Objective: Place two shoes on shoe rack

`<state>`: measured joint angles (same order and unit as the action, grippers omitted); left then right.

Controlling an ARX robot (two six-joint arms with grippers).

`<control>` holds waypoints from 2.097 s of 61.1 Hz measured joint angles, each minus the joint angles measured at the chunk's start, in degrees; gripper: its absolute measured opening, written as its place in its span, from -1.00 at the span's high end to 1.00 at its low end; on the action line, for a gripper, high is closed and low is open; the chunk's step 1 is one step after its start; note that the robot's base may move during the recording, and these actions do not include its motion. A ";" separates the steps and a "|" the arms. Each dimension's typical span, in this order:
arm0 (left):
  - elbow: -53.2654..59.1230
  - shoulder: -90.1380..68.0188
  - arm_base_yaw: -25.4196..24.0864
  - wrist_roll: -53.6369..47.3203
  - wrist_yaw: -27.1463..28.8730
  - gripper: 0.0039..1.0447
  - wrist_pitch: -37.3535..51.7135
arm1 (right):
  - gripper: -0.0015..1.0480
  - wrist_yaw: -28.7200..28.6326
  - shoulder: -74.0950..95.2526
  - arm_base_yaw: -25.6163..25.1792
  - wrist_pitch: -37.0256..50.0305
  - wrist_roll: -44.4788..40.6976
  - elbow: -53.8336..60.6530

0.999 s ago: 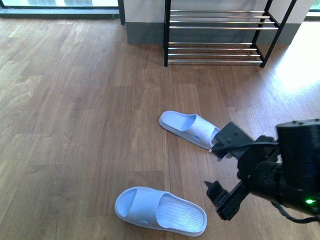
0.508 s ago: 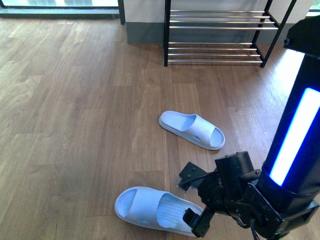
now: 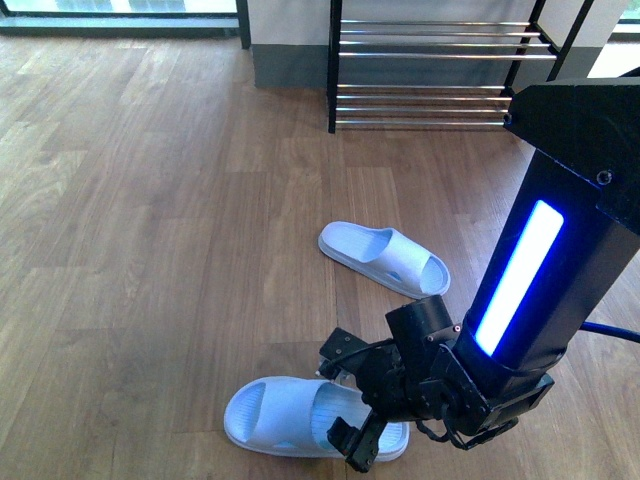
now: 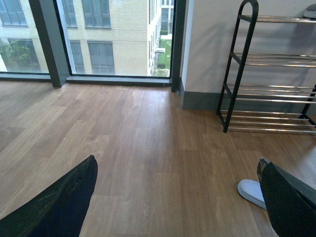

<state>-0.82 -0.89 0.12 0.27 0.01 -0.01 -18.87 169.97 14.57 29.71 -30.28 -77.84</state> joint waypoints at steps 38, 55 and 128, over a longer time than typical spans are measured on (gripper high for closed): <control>0.00 0.00 0.00 0.00 0.00 -0.83 0.00 | -0.82 -6.45 1.42 0.76 -5.44 0.55 -9.64; 0.00 0.00 0.00 0.00 0.00 -0.83 0.00 | -0.08 -7.74 3.78 1.14 -5.40 1.40 -11.47; 0.00 0.00 0.00 0.00 0.00 -0.83 0.00 | 0.97 13.16 -86.53 -36.06 3.41 30.42 56.68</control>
<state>-0.82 -0.89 0.12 0.27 0.01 -0.01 -5.72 83.44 -21.50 33.12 0.14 -21.17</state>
